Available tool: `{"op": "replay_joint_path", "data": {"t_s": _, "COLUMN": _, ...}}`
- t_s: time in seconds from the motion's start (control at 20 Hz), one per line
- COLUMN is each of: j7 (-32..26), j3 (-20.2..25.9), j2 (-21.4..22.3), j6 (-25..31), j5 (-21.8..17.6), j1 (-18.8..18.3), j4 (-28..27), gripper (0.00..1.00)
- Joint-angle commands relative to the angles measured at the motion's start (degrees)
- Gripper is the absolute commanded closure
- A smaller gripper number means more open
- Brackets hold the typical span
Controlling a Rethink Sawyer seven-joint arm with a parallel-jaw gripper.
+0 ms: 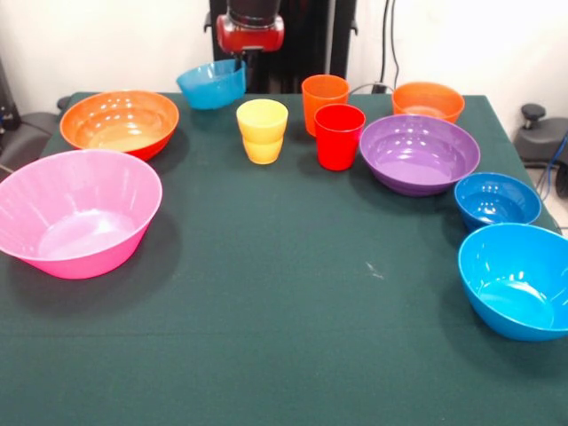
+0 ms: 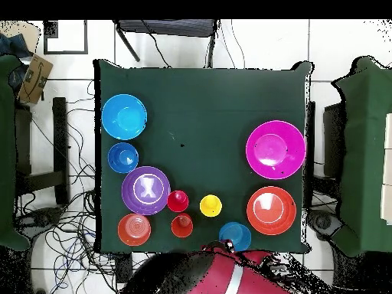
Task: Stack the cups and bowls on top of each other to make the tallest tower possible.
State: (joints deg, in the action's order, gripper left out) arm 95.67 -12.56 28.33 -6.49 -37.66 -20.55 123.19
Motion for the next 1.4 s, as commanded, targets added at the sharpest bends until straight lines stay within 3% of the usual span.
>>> {"op": "replay_joint_path", "data": {"t_s": 0.05, "j7": 5.17, "j3": 11.16, "j2": 15.01, "j6": 16.35, "j5": 8.31, "j1": 1.33, "j4": 2.83, "gripper": 1.00}}
{"op": "replay_joint_path", "data": {"t_s": 0.45, "j7": -1.61, "j3": 16.41, "j2": 27.98, "j6": 35.19, "j5": 17.19, "j1": 1.12, "j4": 0.10, "gripper": 1.00}}
{"op": "replay_joint_path", "data": {"t_s": 0.55, "j7": -1.91, "j3": 17.80, "j2": 29.74, "j6": 36.64, "j5": 18.67, "j1": 0.87, "j4": -1.11, "gripper": 1.00}}
{"op": "replay_joint_path", "data": {"t_s": 0.95, "j7": 3.70, "j3": 20.75, "j2": 27.45, "j6": 37.96, "j5": 24.30, "j1": 3.80, "j4": -8.61, "gripper": 1.00}}
{"op": "replay_joint_path", "data": {"t_s": 1.2, "j7": 10.36, "j3": 16.15, "j2": 23.79, "j6": 36.35, "j5": 25.49, "j1": 9.51, "j4": -13.44, "gripper": 1.00}}
{"op": "replay_joint_path", "data": {"t_s": 1.4, "j7": 8.29, "j3": 17.18, "j2": 20.01, "j6": 34.37, "j5": 27.35, "j1": 8.79, "j4": -16.22, "gripper": 1.00}}
